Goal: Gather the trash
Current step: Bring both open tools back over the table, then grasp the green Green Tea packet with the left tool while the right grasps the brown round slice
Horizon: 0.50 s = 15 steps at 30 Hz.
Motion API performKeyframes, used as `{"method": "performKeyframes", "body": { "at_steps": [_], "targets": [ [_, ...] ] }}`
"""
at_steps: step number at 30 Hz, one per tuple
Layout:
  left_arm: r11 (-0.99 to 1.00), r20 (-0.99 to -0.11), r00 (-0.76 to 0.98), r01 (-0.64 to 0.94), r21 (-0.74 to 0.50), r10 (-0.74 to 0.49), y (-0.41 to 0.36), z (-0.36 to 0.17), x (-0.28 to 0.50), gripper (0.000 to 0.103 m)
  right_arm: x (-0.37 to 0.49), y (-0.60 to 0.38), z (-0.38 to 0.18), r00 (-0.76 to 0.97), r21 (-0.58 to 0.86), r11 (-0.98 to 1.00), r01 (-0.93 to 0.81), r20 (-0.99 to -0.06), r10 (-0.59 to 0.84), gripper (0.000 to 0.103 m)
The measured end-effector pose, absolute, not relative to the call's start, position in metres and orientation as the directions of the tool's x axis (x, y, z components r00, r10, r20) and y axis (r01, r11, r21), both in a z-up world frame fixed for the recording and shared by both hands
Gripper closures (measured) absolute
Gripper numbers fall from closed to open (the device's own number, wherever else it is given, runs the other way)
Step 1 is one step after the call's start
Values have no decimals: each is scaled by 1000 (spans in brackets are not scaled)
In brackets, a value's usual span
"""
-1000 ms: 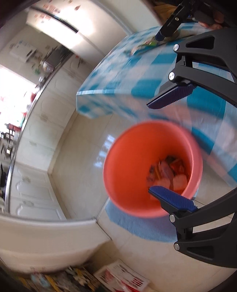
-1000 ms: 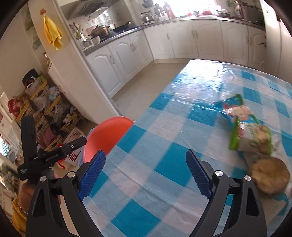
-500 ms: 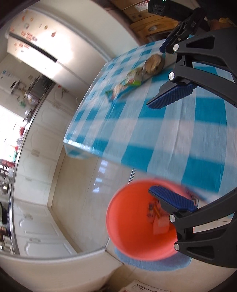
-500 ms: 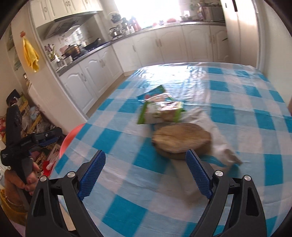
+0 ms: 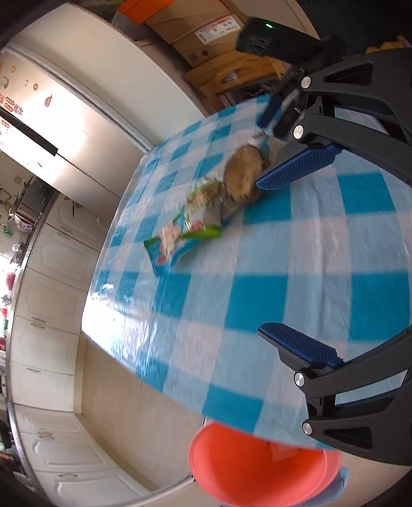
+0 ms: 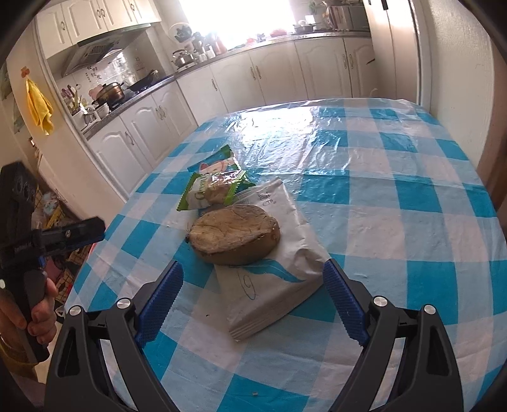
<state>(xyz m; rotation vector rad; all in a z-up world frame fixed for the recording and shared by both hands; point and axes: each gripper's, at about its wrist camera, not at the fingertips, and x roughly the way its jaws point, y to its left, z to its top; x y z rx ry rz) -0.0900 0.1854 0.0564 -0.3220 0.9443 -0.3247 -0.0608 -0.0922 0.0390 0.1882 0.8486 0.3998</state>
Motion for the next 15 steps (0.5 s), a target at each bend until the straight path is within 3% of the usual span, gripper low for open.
{"method": "performKeyframes", "body": {
  "at_steps": [9,15],
  "targets": [
    [889,-740,495,220,-401,-456,120,50,-45,16,-54,-79,41,585,299,896,-329,-680,442,14],
    [915,-773,490,242,-323,-403,93,41,-16,16,-53,-88,41,598,295,898,-328,-670,439,14]
  ]
}}
